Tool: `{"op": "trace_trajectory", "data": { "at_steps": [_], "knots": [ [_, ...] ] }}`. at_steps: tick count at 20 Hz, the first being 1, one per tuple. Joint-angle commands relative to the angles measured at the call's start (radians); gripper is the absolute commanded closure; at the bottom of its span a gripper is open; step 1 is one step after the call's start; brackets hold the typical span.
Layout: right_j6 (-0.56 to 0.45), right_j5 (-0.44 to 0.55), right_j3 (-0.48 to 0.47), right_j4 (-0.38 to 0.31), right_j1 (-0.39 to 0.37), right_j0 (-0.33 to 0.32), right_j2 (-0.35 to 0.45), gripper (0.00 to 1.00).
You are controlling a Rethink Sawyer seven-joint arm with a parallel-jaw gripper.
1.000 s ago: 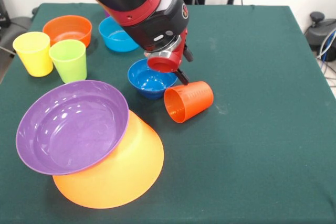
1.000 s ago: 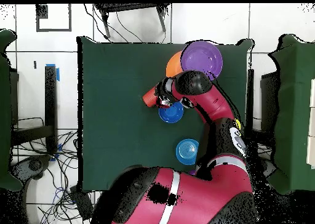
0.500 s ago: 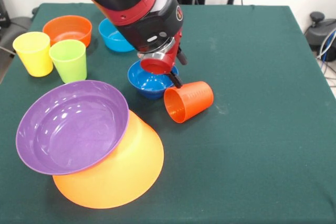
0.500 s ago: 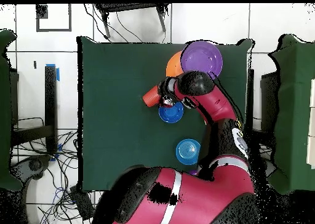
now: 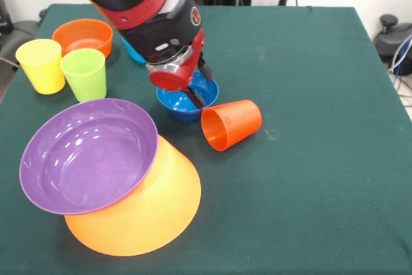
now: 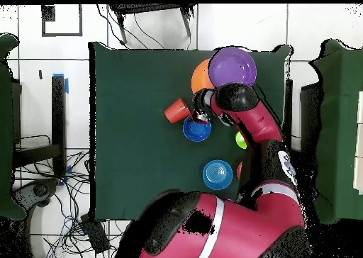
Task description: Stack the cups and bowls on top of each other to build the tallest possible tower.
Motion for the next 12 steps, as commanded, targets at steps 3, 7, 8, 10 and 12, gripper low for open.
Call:
{"op": "trace_trajectory", "data": {
  "at_steps": [3, 7, 8, 10, 12],
  "knots": [
    [-0.086, -0.139, -0.003, -0.058, 0.066, -0.021, 0.101, 0.00],
    [-0.105, -0.175, 0.017, -0.048, 0.084, -0.031, 0.133, 0.00],
    [-0.111, -0.199, 0.032, -0.040, 0.086, -0.034, 0.150, 0.00],
    [-0.112, -0.221, 0.048, -0.033, 0.087, -0.038, 0.169, 0.00],
    [-0.102, -0.236, 0.042, -0.030, 0.095, -0.037, 0.182, 0.00]
  ]
}}
